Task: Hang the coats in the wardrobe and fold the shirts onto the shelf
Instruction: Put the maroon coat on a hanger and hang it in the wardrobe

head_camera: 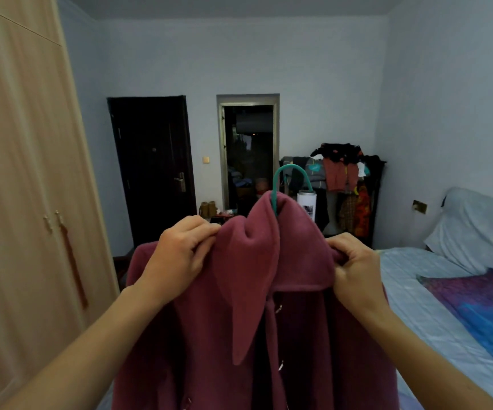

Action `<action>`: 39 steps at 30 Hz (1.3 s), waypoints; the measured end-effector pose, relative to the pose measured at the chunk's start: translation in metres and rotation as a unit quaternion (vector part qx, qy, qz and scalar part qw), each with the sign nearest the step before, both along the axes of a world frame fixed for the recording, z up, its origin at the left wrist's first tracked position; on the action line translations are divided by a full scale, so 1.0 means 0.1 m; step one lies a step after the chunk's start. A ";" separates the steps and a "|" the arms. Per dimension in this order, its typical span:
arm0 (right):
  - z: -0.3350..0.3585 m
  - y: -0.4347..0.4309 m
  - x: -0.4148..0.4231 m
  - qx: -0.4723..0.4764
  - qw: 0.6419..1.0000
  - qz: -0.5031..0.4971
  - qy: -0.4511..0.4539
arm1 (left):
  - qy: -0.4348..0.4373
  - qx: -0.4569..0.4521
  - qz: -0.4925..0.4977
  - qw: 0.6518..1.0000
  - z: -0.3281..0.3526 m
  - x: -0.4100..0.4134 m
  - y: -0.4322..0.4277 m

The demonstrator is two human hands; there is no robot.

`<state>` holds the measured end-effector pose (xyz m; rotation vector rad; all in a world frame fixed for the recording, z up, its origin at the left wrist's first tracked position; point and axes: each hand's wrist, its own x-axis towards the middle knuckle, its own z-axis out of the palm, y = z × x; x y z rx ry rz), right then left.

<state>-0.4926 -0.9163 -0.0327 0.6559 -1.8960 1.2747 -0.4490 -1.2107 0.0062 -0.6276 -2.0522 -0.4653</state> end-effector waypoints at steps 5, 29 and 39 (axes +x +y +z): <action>0.01 -0.13 0.06 -0.004 0.999 0.030 0.020 | 0.016 -0.057 -0.008 0.998 0.02 0.18 0.42; 0.10 -0.28 0.28 0.169 0.982 0.090 0.007 | -0.004 0.077 0.009 0.997 -0.39 0.27 0.31; 0.10 -0.40 0.30 0.210 0.977 0.043 -0.009 | 0.007 0.079 0.000 0.997 -0.40 0.38 0.33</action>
